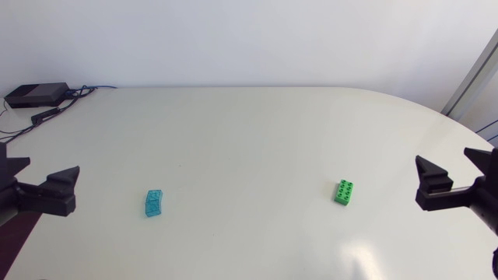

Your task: Sort duplo bricks by size, large to the right and small to the left

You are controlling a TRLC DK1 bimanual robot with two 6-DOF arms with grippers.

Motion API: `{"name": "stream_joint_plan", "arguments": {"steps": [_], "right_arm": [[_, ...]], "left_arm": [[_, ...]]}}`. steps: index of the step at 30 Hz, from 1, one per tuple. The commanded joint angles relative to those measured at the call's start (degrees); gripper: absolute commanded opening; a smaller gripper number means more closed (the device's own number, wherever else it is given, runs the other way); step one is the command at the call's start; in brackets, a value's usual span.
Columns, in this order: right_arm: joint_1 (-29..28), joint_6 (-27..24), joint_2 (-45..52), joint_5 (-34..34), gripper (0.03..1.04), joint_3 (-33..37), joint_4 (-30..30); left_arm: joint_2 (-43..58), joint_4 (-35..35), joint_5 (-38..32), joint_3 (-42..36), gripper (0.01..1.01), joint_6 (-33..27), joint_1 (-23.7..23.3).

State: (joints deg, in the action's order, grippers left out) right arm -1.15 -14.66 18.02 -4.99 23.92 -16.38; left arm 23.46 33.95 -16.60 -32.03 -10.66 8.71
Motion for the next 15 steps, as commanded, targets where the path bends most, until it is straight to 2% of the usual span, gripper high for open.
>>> {"name": "stream_joint_plan", "arguments": {"steps": [1, 10, 15], "right_arm": [[-0.43, -1.69, -1.59, -0.54, 1.0, -2.48, -0.58], [-0.26, -3.27, -7.47, -0.54, 1.0, -6.78, 1.18], [0.03, -0.59, -9.43, 0.29, 1.0, -9.65, 3.53]], "left_arm": [[-2.02, -0.91, -0.45, 3.12, 0.98, -0.68, -0.45], [-7.99, -5.21, -0.54, 7.95, 0.979, -3.41, -1.94], [-10.53, -9.67, 2.03, 11.63, 0.979, -1.3, -3.03]]}}
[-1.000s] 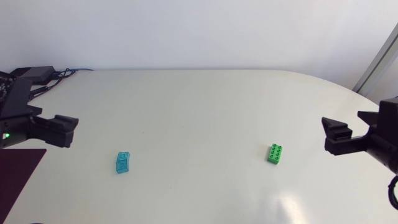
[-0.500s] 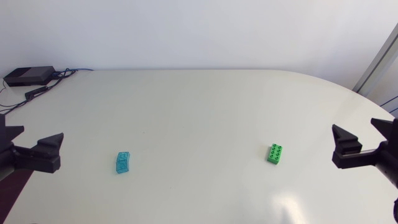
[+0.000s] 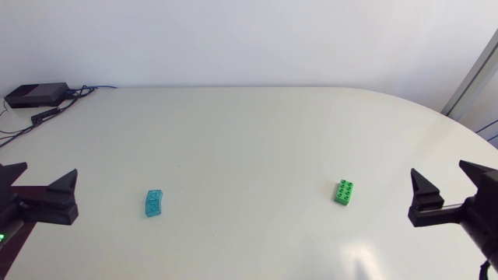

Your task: Sort duplo bricks by size, large to the right and small to the left

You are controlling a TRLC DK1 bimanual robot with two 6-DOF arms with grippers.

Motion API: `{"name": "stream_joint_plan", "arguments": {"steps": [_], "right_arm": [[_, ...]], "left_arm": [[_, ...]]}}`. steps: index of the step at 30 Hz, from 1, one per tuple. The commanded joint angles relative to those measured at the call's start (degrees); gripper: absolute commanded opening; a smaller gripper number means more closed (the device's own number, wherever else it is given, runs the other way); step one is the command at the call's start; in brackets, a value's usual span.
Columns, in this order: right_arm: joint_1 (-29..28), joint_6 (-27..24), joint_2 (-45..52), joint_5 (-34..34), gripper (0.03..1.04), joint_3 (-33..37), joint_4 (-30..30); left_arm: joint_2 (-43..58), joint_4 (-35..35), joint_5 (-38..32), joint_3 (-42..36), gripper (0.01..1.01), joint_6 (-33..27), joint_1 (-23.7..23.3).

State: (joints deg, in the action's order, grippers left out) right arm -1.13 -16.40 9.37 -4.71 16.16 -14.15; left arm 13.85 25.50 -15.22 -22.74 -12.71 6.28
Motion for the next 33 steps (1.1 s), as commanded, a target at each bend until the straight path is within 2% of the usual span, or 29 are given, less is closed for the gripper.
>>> {"name": "stream_joint_plan", "arguments": {"steps": [1, 25, 33], "right_arm": [[0.05, 1.74, -1.1, 0.18, 1.0, -2.44, 1.79], [1.11, 16.22, -9.26, 4.65, 1.0, -15.99, 14.0], [1.13, 16.4, -9.37, 4.71, 1.0, -16.16, 14.15]], "left_arm": [[-1.41, -2.14, 1.21, 3.12, 0.979, 1.21, -0.82], [-13.69, -25.21, 15.05, 22.5, 0.975, 12.57, -6.22], [-13.85, -25.5, 15.22, 22.74, 0.975, 12.71, -6.28]]}}
